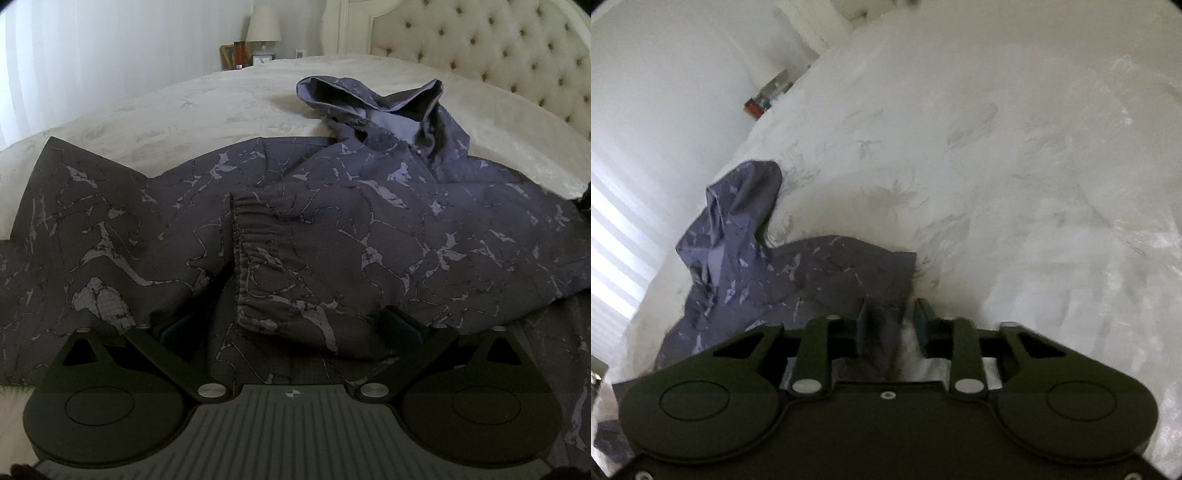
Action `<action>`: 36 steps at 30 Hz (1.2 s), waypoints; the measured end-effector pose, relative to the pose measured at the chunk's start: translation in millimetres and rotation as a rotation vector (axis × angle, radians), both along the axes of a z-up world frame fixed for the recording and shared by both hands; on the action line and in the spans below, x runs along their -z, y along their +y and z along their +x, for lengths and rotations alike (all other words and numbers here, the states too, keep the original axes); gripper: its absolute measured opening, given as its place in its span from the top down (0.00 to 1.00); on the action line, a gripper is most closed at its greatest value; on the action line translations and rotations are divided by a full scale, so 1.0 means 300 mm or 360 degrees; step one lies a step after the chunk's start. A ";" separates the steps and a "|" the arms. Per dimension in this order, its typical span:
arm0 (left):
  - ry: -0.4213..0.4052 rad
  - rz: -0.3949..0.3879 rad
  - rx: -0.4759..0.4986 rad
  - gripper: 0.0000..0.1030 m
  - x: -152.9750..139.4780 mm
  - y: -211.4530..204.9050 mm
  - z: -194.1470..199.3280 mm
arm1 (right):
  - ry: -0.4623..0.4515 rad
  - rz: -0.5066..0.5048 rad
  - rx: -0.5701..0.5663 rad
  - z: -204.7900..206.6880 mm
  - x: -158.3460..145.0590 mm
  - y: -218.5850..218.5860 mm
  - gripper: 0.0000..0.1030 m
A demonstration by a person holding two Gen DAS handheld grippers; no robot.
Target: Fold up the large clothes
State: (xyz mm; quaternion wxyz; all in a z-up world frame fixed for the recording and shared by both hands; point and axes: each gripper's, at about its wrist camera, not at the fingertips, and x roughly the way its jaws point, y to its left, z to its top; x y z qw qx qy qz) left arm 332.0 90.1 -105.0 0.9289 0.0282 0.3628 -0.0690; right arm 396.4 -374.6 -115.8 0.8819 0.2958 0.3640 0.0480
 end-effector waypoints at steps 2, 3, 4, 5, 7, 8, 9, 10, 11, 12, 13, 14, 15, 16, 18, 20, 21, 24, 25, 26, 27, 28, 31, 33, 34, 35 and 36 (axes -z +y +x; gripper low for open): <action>-0.0003 -0.0008 0.0004 0.00 0.000 0.002 -0.001 | -0.0019 -0.0182 -0.0028 0.024 -0.031 0.025 0.92; -0.0005 -0.0009 0.0008 0.00 0.000 0.002 -0.002 | -0.0011 -0.0258 -0.0040 0.038 -0.037 0.036 0.92; -0.0009 -0.0006 0.0009 0.00 0.001 0.001 -0.003 | 0.0011 -0.0311 -0.0056 0.060 -0.033 0.052 0.92; -0.0011 -0.0003 0.0008 0.00 0.001 0.001 -0.005 | 0.0024 -0.0358 -0.0076 0.071 -0.029 0.065 0.92; -0.0011 -0.0001 0.0006 0.00 0.000 0.001 -0.006 | 0.0019 -0.0520 -0.0135 0.080 -0.022 0.108 0.90; -0.0009 -0.0001 0.0007 0.00 0.001 0.001 -0.006 | 0.0013 -0.0575 -0.0144 0.076 -0.022 0.123 0.89; -0.0007 -0.0001 0.0007 0.00 0.000 0.001 -0.006 | 0.0007 -0.0598 -0.0126 0.067 -0.028 0.125 0.79; -0.0006 -0.0002 0.0007 0.00 0.000 0.000 -0.006 | -0.0012 -0.0588 -0.0094 0.052 -0.038 0.124 0.63; -0.0008 -0.0007 0.0006 0.00 -0.001 0.001 -0.007 | -0.0028 -0.0581 -0.0041 0.031 -0.052 0.117 0.56; -0.0012 -0.0013 0.0005 0.00 -0.002 0.002 -0.007 | -0.0065 -0.0562 0.0009 0.000 -0.070 0.107 0.45; -0.0015 -0.0018 0.0006 0.00 -0.001 0.003 -0.007 | -0.0099 -0.0546 0.0039 -0.027 -0.088 0.102 0.40; -0.0019 -0.0026 0.0007 0.00 -0.002 0.005 -0.007 | -0.0131 -0.0552 0.0060 -0.056 -0.103 0.102 0.38; -0.0023 -0.0034 0.0007 0.00 -0.004 0.007 -0.009 | -0.0150 -0.0585 0.0063 -0.086 -0.118 0.112 0.35; -0.0027 -0.0043 0.0006 0.00 -0.007 0.009 -0.013 | -0.0146 -0.0633 0.0044 -0.113 -0.126 0.131 0.27; -0.0026 -0.0065 0.0006 0.00 -0.016 0.017 -0.028 | -0.0108 -0.0730 -0.0027 -0.162 -0.114 0.179 0.24; -0.0013 -0.0085 0.0005 0.00 -0.033 0.027 -0.054 | -0.0034 -0.0841 -0.0099 -0.198 -0.073 0.214 0.24; -0.0010 -0.0093 0.0003 0.00 -0.043 0.033 -0.069 | -0.0010 -0.0886 -0.0114 -0.220 -0.049 0.228 0.24; -0.0033 -0.0115 0.0001 0.00 -0.084 0.069 -0.133 | -0.0006 -0.0836 -0.0076 -0.296 -0.015 0.223 0.22; -0.0044 -0.0120 -0.0001 0.00 -0.100 0.087 -0.156 | -0.0003 -0.0804 -0.0053 -0.313 -0.018 0.221 0.21; -0.0056 -0.0120 -0.0007 0.00 -0.120 0.111 -0.182 | -0.0002 -0.0781 -0.0028 -0.323 -0.024 0.228 0.21; -0.0066 -0.0119 -0.0015 0.00 -0.136 0.133 -0.202 | -0.0008 -0.0768 -0.0006 -0.340 -0.035 0.229 0.21; -0.0082 -0.0121 -0.0028 0.00 -0.155 0.160 -0.225 | -0.0030 -0.0760 0.0012 -0.359 -0.052 0.236 0.21; -0.0120 -0.0135 -0.0098 0.00 -0.201 0.257 -0.280 | -0.0131 -0.0703 0.0018 -0.428 -0.111 0.273 0.19; -0.0133 -0.0142 -0.0182 0.00 -0.224 0.339 -0.302 | -0.0194 -0.0652 -0.0022 -0.476 -0.137 0.308 0.14; -0.0133 -0.0146 -0.0224 0.00 -0.232 0.379 -0.307 | -0.0220 -0.0628 -0.0053 -0.496 -0.146 0.334 0.13; -0.0134 -0.0144 -0.0267 0.00 -0.241 0.420 -0.311 | -0.0237 -0.0612 -0.0086 -0.512 -0.151 0.361 0.13; -0.0140 -0.0140 -0.0307 0.00 -0.248 0.458 -0.312 | -0.0250 -0.0599 -0.0125 -0.528 -0.152 0.391 0.13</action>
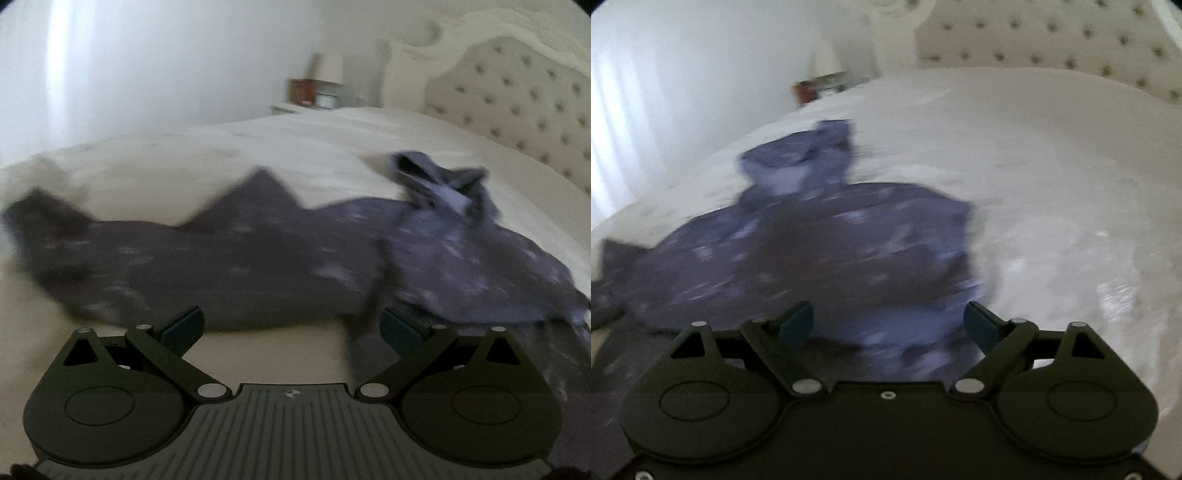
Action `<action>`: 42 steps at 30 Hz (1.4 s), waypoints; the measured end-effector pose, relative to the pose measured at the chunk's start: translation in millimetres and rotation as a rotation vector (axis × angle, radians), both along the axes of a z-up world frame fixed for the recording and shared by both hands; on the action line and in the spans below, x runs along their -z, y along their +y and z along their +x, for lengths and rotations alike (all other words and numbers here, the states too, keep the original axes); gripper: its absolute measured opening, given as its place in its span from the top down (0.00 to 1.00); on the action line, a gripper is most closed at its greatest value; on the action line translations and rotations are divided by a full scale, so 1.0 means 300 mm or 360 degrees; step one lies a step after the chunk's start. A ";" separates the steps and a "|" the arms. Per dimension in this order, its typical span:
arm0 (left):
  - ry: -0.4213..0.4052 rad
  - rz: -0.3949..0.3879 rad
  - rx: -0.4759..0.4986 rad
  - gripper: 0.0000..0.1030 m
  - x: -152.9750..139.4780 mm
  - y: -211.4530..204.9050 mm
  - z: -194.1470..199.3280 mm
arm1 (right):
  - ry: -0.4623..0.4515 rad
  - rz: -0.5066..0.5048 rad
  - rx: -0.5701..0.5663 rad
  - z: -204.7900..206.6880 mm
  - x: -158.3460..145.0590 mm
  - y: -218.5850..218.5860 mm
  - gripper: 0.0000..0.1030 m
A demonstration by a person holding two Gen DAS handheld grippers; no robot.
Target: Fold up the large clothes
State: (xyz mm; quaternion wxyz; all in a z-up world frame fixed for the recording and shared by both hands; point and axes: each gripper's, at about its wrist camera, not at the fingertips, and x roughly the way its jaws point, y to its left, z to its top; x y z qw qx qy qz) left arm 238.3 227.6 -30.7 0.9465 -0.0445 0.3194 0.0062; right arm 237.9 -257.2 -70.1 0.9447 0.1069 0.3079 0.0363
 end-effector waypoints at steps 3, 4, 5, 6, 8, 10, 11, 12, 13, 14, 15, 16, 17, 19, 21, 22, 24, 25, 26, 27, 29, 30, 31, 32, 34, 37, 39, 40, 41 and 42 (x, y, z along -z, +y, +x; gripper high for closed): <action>-0.0016 0.0015 -0.0145 0.00 -0.022 0.125 0.010 | -0.0002 0.0018 -0.0127 -0.040 0.003 0.092 0.12; -0.0020 0.0018 -0.0192 0.00 -0.027 0.164 0.018 | 0.0000 0.0019 -0.0167 -0.050 0.005 0.126 0.12; -0.0022 0.0023 -0.0238 0.00 -0.031 0.203 0.029 | 0.0001 0.0022 -0.0198 -0.058 0.010 0.157 0.12; -0.0022 0.0030 -0.0277 0.00 -0.034 0.235 0.038 | 0.0005 0.0031 -0.0232 -0.064 0.017 0.184 0.12; -0.0015 0.0055 -0.0376 0.00 -0.032 0.313 0.062 | 0.0019 0.0047 -0.0287 -0.080 0.035 0.243 0.11; 0.0011 0.0069 -0.0472 0.00 -0.019 0.383 0.082 | 0.0051 0.0039 -0.0328 -0.078 0.062 0.287 0.09; 0.0025 0.0067 -0.0515 0.00 -0.010 0.412 0.094 | 0.0070 0.0026 -0.0339 -0.079 0.075 0.303 0.09; 0.0037 0.0060 -0.0549 0.00 -0.001 0.438 0.100 | 0.0093 0.0013 -0.0352 -0.078 0.093 0.320 0.09; 0.0055 0.0050 -0.0572 0.00 0.009 0.461 0.110 | 0.0118 0.0005 -0.0364 -0.078 0.111 0.335 0.07; 0.0072 0.0048 -0.0587 0.00 0.019 0.476 0.122 | 0.0131 -0.0003 -0.0369 -0.081 0.126 0.347 0.06; 0.0081 0.0057 -0.0587 0.01 0.026 0.481 0.130 | 0.0130 -0.0016 -0.0377 -0.084 0.138 0.358 0.02; 0.0080 0.0076 -0.0582 0.01 0.032 0.479 0.138 | 0.0122 -0.0031 -0.0389 -0.091 0.145 0.366 0.00; 0.0073 0.0102 -0.0581 0.01 0.035 0.472 0.144 | 0.0116 -0.0048 -0.0399 -0.094 0.150 0.373 0.00; 0.0056 0.0150 -0.0570 0.04 0.039 0.450 0.157 | 0.0103 -0.0079 -0.0398 -0.097 0.159 0.382 0.00; 0.0042 0.0186 -0.0525 0.54 0.036 0.437 0.164 | 0.0087 -0.0087 -0.0402 -0.100 0.167 0.385 0.00; 0.0060 0.0199 -0.0538 0.89 0.035 0.441 0.169 | 0.0078 -0.0081 -0.0404 -0.106 0.169 0.382 0.00; 0.0044 0.0123 -0.0553 0.93 0.019 0.455 0.172 | 0.0068 -0.0056 -0.0406 -0.108 0.175 0.374 0.00; 0.0001 0.0050 -0.0531 0.95 0.003 0.471 0.160 | 0.0066 -0.0046 -0.0410 -0.107 0.176 0.371 0.00; -0.0028 0.0012 -0.0528 0.95 -0.018 0.463 0.161 | 0.0064 -0.0038 -0.0414 -0.108 0.176 0.368 0.00; -0.0061 0.0004 -0.0521 0.95 -0.055 0.447 0.155 | 0.0063 -0.0029 -0.0419 -0.107 0.177 0.365 0.00; -0.0139 0.0012 -0.0460 0.95 -0.135 0.400 0.145 | 0.0062 -0.0010 -0.0426 -0.107 0.175 0.358 0.00; -0.0173 0.0012 -0.0417 0.95 -0.176 0.372 0.143 | 0.0063 0.0000 -0.0429 -0.106 0.174 0.355 0.00; -0.0218 0.0007 -0.0352 0.95 -0.233 0.330 0.138 | 0.0065 0.0017 -0.0431 -0.106 0.172 0.349 0.00; -0.0259 0.0003 -0.0298 0.95 -0.283 0.292 0.133 | 0.0067 0.0038 -0.0433 -0.105 0.170 0.343 0.00; -0.0343 0.0002 -0.0180 0.95 -0.388 0.195 0.127 | 0.0074 0.0101 -0.0437 -0.107 0.164 0.323 0.00; -0.0479 0.0008 0.0023 0.95 -0.536 0.017 0.115 | 0.0095 0.0217 -0.0431 -0.119 0.152 0.282 0.01; -0.0539 0.0005 0.0146 0.95 -0.604 -0.098 0.120 | 0.0099 0.0274 -0.0424 -0.135 0.143 0.248 0.01; -0.0570 0.0001 0.0218 0.95 -0.638 -0.172 0.121 | 0.0096 0.0283 -0.0413 -0.146 0.138 0.231 0.01; -0.0589 0.0001 0.0271 0.95 -0.657 -0.236 0.124 | 0.0089 0.0276 -0.0401 -0.157 0.133 0.216 0.01; -0.0604 0.0003 0.0330 0.95 -0.676 -0.311 0.128 | 0.0076 0.0258 -0.0387 -0.170 0.129 0.198 0.01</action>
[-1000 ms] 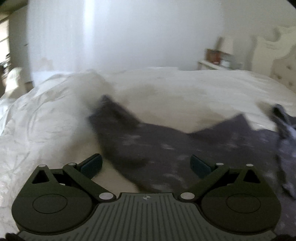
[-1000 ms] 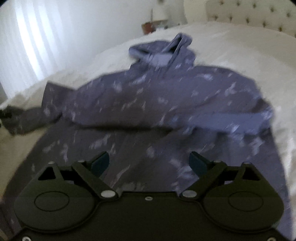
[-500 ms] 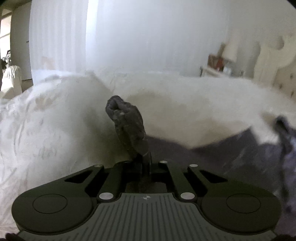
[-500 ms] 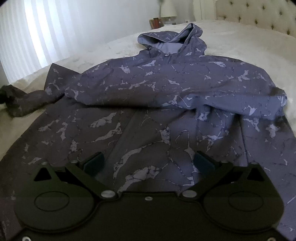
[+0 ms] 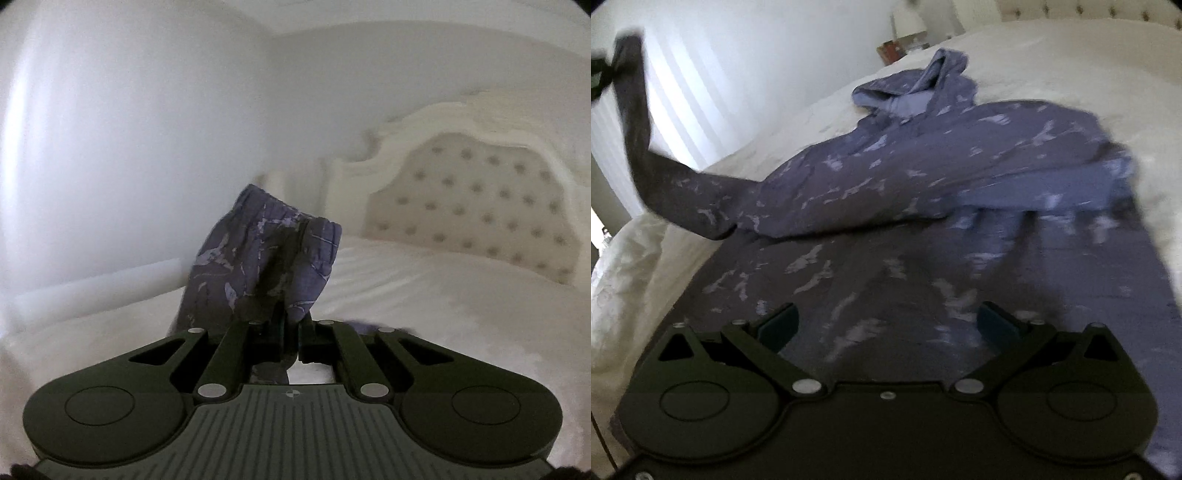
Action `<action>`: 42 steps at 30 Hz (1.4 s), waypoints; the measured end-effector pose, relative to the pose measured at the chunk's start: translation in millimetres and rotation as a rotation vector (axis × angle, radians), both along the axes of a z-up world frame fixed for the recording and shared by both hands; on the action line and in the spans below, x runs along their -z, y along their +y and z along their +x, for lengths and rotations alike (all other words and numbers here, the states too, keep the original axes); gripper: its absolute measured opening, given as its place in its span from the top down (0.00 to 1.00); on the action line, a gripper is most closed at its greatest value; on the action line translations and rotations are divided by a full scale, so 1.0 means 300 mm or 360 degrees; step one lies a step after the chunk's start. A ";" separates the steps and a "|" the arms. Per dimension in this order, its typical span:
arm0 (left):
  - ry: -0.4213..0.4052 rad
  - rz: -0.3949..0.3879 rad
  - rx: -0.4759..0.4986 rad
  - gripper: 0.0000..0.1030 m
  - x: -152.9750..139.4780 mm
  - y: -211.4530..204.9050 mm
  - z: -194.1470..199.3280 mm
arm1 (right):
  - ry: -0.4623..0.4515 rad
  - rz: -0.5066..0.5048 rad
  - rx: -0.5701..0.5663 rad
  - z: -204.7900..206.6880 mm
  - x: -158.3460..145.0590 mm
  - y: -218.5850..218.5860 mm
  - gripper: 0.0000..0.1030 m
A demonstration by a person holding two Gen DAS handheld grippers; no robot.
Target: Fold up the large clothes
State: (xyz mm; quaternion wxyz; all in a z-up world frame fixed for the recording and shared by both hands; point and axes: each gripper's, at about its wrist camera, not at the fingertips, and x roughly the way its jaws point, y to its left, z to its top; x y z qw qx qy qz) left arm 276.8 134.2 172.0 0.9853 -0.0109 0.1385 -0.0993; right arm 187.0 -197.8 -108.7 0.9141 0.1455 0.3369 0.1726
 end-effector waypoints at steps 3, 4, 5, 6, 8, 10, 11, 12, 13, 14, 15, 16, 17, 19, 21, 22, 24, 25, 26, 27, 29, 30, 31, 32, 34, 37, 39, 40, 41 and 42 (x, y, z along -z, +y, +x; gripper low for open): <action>0.0010 -0.0004 0.0146 0.95 0.004 -0.187 0.042 | -0.0059 -0.0017 0.0059 -0.033 -0.001 -0.054 0.01; 0.0025 -0.0016 0.0197 0.95 0.025 -0.261 0.066 | -0.0076 -0.0012 0.0088 -0.041 0.002 -0.074 0.01; 0.0041 -0.0024 0.0239 0.95 0.051 -0.324 0.080 | -0.0085 -0.0009 0.0121 -0.047 0.008 -0.093 0.01; 0.0059 -0.0026 0.0286 0.94 0.084 -0.397 0.093 | -0.0087 -0.0003 0.0149 -0.053 0.015 -0.113 0.01; 0.0118 -0.0033 0.0347 0.94 0.167 -0.495 0.143 | -0.0076 0.0031 0.0176 -0.054 0.023 -0.149 0.01; 0.0214 -0.0039 0.0398 0.93 0.268 -0.592 0.185 | -0.0068 0.0072 0.0184 -0.049 0.019 -0.176 0.01; 0.0270 -0.0035 0.0409 0.93 0.324 -0.638 0.200 | -0.0066 0.0083 0.0189 -0.045 0.014 -0.186 0.01; 0.0327 -0.0023 0.0413 0.93 0.383 -0.676 0.215 | -0.0064 0.0092 0.0195 -0.042 0.010 -0.193 0.01; 0.0369 -0.0013 0.0415 0.93 0.431 -0.699 0.227 | -0.0058 0.0105 0.0200 -0.042 0.008 -0.200 0.01; 0.0413 0.0007 0.0418 0.93 0.489 -0.729 0.238 | -0.0048 0.0122 0.0199 -0.039 0.010 -0.208 0.01; 0.0447 0.0030 0.0417 0.93 0.540 -0.750 0.245 | -0.0035 0.0138 0.0199 -0.037 0.012 -0.210 0.01; 0.0471 0.0046 0.0413 0.92 0.560 -0.723 0.236 | -0.0021 0.0146 0.0197 -0.036 0.016 -0.214 0.01; 0.0508 0.0063 0.0408 0.92 0.588 -0.719 0.235 | -0.0011 0.0145 0.0192 -0.032 0.016 -0.212 0.01; 0.0626 0.0070 0.0421 0.70 0.646 -0.715 0.246 | -0.0006 0.0122 0.0179 -0.031 0.018 -0.202 0.01; 0.0734 0.0072 0.0437 0.43 0.687 -0.726 0.271 | -0.0007 0.0107 0.0163 -0.026 0.020 -0.194 0.01; 0.0744 0.0074 0.0449 0.31 0.700 -0.735 0.256 | -0.0004 0.0104 0.0160 -0.023 0.022 -0.190 0.01; 0.0722 0.0081 0.0473 0.14 0.692 -0.716 0.224 | -0.0001 0.0097 0.0159 -0.020 0.029 -0.184 0.01; 0.0693 0.0080 0.0482 0.06 0.682 -0.707 0.208 | 0.0000 0.0095 0.0159 -0.020 0.033 -0.184 0.01; 0.0660 0.0076 0.0491 0.04 0.676 -0.705 0.197 | -0.0002 0.0093 0.0159 -0.021 0.035 -0.183 0.00; 0.0622 0.0069 0.0502 0.00 0.655 -0.690 0.180 | -0.0004 0.0090 0.0159 -0.022 0.037 -0.182 0.00; 0.0567 0.0055 0.0530 0.00 0.626 -0.683 0.156 | -0.0010 0.0075 0.0156 -0.024 0.038 -0.177 0.00; 0.0541 0.0043 0.0550 0.00 0.616 -0.682 0.145 | -0.0016 0.0066 0.0155 -0.026 0.039 -0.174 0.00; 0.0517 0.0035 0.0569 0.00 0.602 -0.670 0.133 | -0.0024 0.0057 0.0154 -0.028 0.041 -0.171 0.00; 0.0495 0.0039 0.0577 0.00 0.585 -0.649 0.120 | -0.0031 0.0047 0.0152 -0.032 0.044 -0.169 0.00; 0.0453 0.0079 0.0553 0.00 0.577 -0.620 0.096 | -0.0047 0.0029 0.0149 -0.038 0.046 -0.163 0.00; 0.0394 0.0210 0.0444 0.00 0.594 -0.529 0.084 | -0.0068 0.0027 0.0147 -0.042 0.052 -0.163 0.00; 0.0394 0.0282 0.0327 0.00 0.622 -0.448 0.097 | -0.0076 0.0029 0.0149 -0.046 0.054 -0.163 0.00; 0.0413 0.0291 0.0265 0.00 0.639 -0.398 0.110 | -0.0080 0.0025 0.0148 -0.047 0.055 -0.162 0.00; 0.0435 0.0289 0.0205 0.00 0.658 -0.351 0.124 | -0.0083 0.0020 0.0148 -0.048 0.054 -0.161 0.00; 0.0459 0.0284 0.0138 0.00 0.675 -0.303 0.139 | -0.0087 0.0013 0.0148 -0.050 0.055 -0.159 0.00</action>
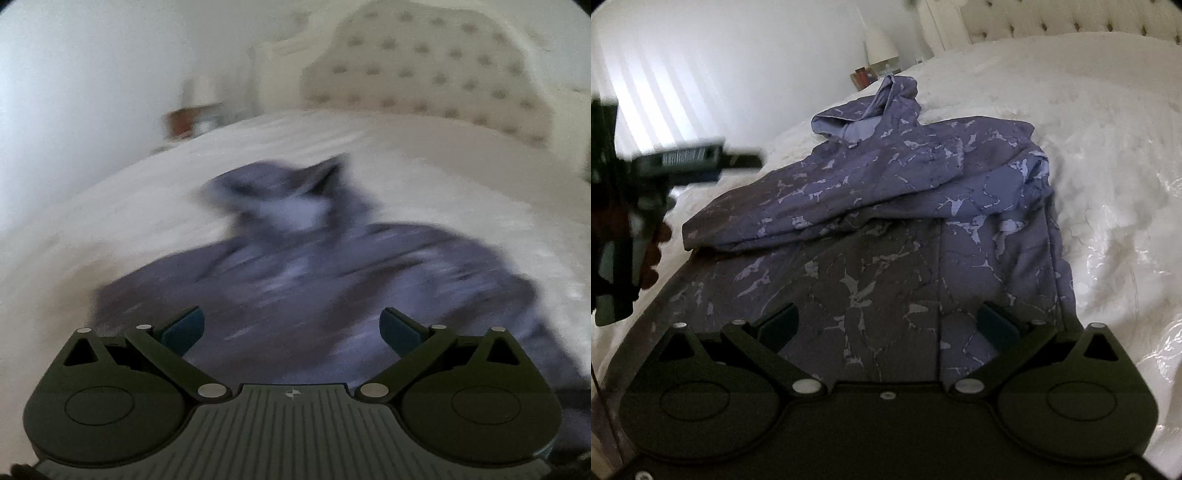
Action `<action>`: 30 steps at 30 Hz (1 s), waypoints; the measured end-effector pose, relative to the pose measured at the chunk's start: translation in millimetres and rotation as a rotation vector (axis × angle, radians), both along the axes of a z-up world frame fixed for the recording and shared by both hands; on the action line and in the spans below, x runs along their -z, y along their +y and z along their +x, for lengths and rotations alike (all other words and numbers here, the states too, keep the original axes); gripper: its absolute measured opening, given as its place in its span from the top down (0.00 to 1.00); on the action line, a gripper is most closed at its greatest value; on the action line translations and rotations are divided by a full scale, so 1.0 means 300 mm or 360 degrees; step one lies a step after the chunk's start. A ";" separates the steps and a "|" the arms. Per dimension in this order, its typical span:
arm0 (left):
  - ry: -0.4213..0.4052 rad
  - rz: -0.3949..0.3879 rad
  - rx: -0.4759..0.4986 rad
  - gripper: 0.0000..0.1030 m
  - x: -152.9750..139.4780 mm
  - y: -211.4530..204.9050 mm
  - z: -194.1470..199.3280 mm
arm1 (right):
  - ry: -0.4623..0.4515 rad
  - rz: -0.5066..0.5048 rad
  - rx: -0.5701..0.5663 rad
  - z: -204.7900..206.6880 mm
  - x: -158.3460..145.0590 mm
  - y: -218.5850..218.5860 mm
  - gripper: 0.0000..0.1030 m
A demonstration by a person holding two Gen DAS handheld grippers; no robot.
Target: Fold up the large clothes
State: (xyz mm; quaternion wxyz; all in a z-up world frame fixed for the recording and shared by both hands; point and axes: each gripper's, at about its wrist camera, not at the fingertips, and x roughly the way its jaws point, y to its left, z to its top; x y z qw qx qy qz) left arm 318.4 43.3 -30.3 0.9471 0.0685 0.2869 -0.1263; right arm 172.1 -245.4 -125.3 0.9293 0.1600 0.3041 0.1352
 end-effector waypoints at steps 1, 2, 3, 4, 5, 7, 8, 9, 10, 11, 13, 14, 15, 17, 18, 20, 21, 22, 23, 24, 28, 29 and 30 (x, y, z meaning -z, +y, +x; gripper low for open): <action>0.0027 0.0008 -0.0088 0.00 0.028 0.057 0.018 | -0.0002 -0.0009 0.0000 -0.001 0.001 0.004 0.00; 0.0058 0.0012 -0.0158 0.00 0.055 0.104 0.031 | -0.0005 -0.0019 -0.0001 -0.002 0.002 0.008 0.00; 0.0111 0.0004 -0.0233 0.00 0.090 0.157 0.046 | -0.0008 -0.0026 -0.0002 -0.003 0.003 0.010 0.00; 0.0170 -0.0021 -0.0274 0.00 0.114 0.197 0.056 | -0.0010 -0.0032 -0.0002 -0.005 0.003 0.011 0.00; 0.0245 -0.0070 -0.0313 0.00 0.150 0.241 0.065 | -0.0012 -0.0036 -0.0004 -0.009 0.003 0.009 0.00; 0.0259 -0.0178 -0.0324 0.00 0.183 0.292 0.052 | -0.0008 -0.0043 -0.0006 -0.007 0.004 0.008 0.00; 0.0240 -0.0198 -0.0312 0.00 0.182 0.296 0.043 | -0.0004 -0.0046 -0.0007 -0.005 0.004 0.009 0.00; 0.0233 -0.0185 -0.0304 0.00 0.177 0.287 0.038 | 0.0003 -0.0051 -0.0007 -0.003 0.002 0.010 0.00; 0.0229 -0.0160 -0.0298 0.00 0.178 0.274 0.039 | 0.0015 -0.0056 -0.0008 0.000 -0.001 0.010 0.00; 0.0226 -0.0141 -0.0292 0.00 0.175 0.264 0.038 | 0.0030 -0.0059 -0.0009 0.005 -0.007 0.009 0.00; 0.0228 -0.0134 -0.0296 0.00 0.172 0.254 0.043 | 0.0047 -0.0032 0.0000 0.020 -0.031 0.000 0.01; 0.0227 -0.0134 -0.0291 0.00 0.171 0.253 0.045 | 0.0032 0.0010 0.0010 0.027 -0.047 -0.009 0.01; 0.0227 -0.0132 -0.0292 0.00 0.168 0.250 0.046 | 0.0006 0.0053 0.0028 0.035 -0.069 -0.023 0.01; 0.0225 -0.0129 -0.0293 0.00 0.177 0.251 0.055 | -0.0045 0.0104 0.0073 0.064 -0.115 -0.044 0.01; 0.0224 -0.0130 -0.0291 0.00 0.176 0.246 0.056 | -0.0062 0.0117 0.0088 0.087 -0.136 -0.054 0.01; 0.0219 -0.0138 -0.0294 0.00 0.189 0.279 0.040 | -0.0090 0.0136 0.0119 0.144 -0.171 -0.070 0.01; 0.0218 -0.0139 -0.0293 0.00 0.191 0.281 0.040 | -0.0102 0.0150 0.0130 0.175 -0.180 -0.078 0.01; 0.0216 -0.0138 -0.0292 0.00 0.192 0.282 0.040 | -0.0096 0.0164 0.0137 0.210 -0.183 -0.085 0.01; 0.0214 -0.0138 -0.0292 0.00 0.193 0.281 0.035 | -0.0080 0.0174 0.0146 0.241 -0.181 -0.087 0.01; 0.0213 -0.0138 -0.0292 0.00 0.194 0.282 0.034 | -0.0061 0.0184 0.0156 0.275 -0.174 -0.090 0.01; 0.0216 -0.0135 -0.0294 0.00 0.192 0.280 0.033 | 0.0049 0.0155 0.0173 0.387 -0.115 -0.088 0.04; 0.0217 -0.0134 -0.0295 0.00 0.191 0.279 0.032 | 0.0074 0.0134 0.0167 0.408 -0.100 -0.081 0.09; 0.0219 -0.0132 -0.0295 0.00 0.190 0.279 0.033 | 0.0095 0.0113 0.0158 0.425 -0.089 -0.072 0.24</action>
